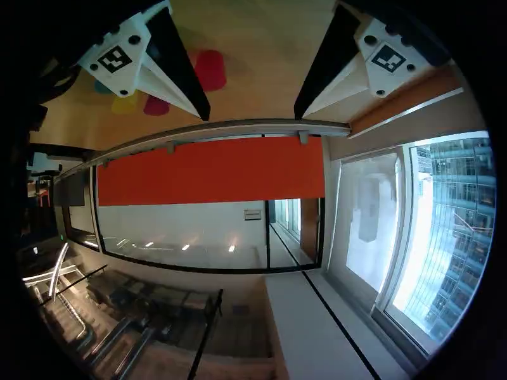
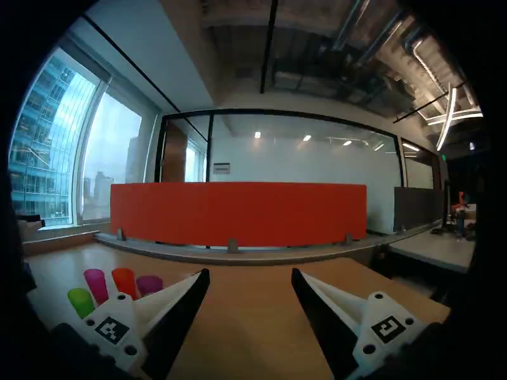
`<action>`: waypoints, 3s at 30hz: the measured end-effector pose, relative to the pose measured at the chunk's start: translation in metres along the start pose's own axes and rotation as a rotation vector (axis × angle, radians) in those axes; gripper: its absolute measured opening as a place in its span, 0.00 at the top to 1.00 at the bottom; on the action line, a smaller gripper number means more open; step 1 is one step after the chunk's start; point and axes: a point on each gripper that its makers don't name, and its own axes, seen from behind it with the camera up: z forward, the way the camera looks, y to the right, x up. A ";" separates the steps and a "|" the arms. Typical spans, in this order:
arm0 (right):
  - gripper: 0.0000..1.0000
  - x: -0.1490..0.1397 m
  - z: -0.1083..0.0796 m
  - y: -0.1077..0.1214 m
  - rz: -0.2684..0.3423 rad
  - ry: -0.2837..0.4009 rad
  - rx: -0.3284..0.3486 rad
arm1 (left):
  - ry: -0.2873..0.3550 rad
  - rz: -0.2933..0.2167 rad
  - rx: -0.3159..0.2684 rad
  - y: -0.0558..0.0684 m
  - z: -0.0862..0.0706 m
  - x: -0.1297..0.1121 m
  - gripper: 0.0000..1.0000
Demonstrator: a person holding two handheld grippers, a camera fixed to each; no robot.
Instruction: Pour water
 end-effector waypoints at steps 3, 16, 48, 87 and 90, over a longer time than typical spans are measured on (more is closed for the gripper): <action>0.00 -0.002 0.000 -0.002 0.005 0.001 0.009 | -0.009 0.002 0.006 0.000 0.002 -0.008 0.01; 0.00 -0.004 0.002 0.001 0.030 -0.009 0.001 | -0.014 -0.016 0.036 -0.003 0.007 -0.038 0.01; 0.00 -0.008 0.003 -0.008 0.013 -0.012 0.008 | -0.037 -0.057 0.012 0.008 0.025 -0.080 0.01; 0.00 -0.009 0.003 -0.017 -0.016 0.007 0.051 | -0.075 -0.033 0.000 0.011 0.028 -0.092 0.01; 0.00 -0.013 0.007 -0.018 -0.019 0.007 0.051 | -0.075 -0.033 0.000 0.012 0.028 -0.092 0.01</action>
